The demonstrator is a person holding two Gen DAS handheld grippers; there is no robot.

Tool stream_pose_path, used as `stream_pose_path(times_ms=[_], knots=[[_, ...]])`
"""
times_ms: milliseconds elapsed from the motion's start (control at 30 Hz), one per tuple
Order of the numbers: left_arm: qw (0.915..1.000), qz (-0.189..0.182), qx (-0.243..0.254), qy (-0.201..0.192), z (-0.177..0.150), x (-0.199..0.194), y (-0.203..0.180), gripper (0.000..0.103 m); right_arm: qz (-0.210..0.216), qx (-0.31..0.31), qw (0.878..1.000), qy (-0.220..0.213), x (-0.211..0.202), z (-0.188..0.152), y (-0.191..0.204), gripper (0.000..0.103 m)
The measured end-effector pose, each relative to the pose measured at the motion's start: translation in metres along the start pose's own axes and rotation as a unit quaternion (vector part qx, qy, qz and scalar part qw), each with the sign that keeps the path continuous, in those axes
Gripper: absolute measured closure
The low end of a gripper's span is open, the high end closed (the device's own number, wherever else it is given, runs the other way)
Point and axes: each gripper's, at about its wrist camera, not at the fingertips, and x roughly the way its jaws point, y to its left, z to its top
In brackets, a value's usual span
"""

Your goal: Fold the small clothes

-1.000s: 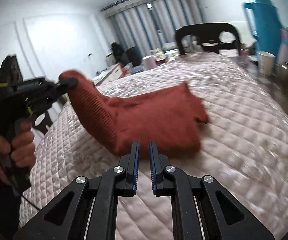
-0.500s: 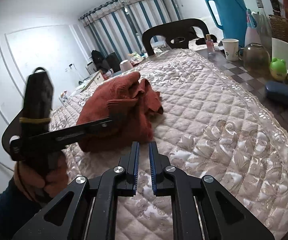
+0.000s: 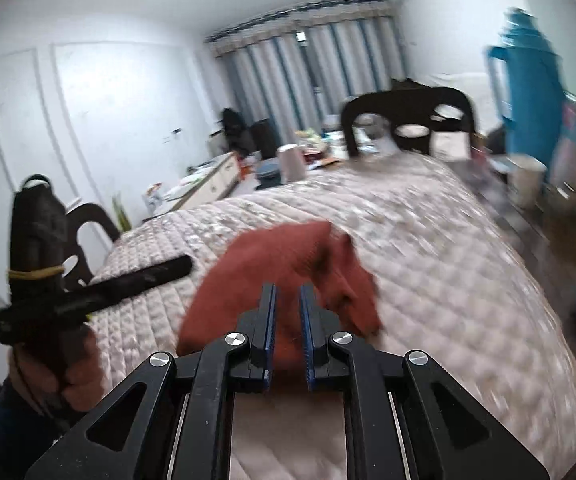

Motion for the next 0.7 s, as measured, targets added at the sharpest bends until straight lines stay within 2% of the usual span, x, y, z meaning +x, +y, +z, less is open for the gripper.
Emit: stream_pose_path(times_ms=[100,200,267,300,367,533,633,700], knots=[[0.9997,0.012,-0.017,0.016,0.001,0.018,0.014,0.062,0.025,-0.005,0.999,0.021,0.037,0.019,0.004,0.092],[0.9988,0.016,-0.009,0.045,-0.008,0.039,0.013,0.063,0.006,-0.006,0.998,0.062,0.082,0.021,-0.004,0.092],[0.9979,0.019,0.008,0.06,-0.018,0.049,0.01,0.062,-0.02,0.012,0.994,0.102,0.109,0.007,-0.022,0.094],[0.9979,0.024,0.024,0.054,-0.023,0.05,0.006,0.062,-0.02,0.023,0.994,0.106,0.113,-0.002,-0.03,0.095],[0.9976,0.028,0.039,0.051,-0.024,0.052,0.001,0.062,-0.003,0.045,0.995,0.086,0.108,-0.011,-0.043,0.097],[0.9967,0.036,0.045,0.057,-0.018,0.046,-0.003,0.063,-0.006,0.055,0.995,0.086,0.094,-0.008,-0.043,0.095],[0.9971,0.032,0.055,0.043,-0.023,0.023,-0.011,0.063,-0.018,0.021,0.998,0.062,0.066,-0.007,-0.023,0.095],[0.9965,0.042,0.061,0.039,-0.031,0.01,-0.016,0.063,-0.013,0.005,0.998,0.054,0.051,-0.012,-0.014,0.095]])
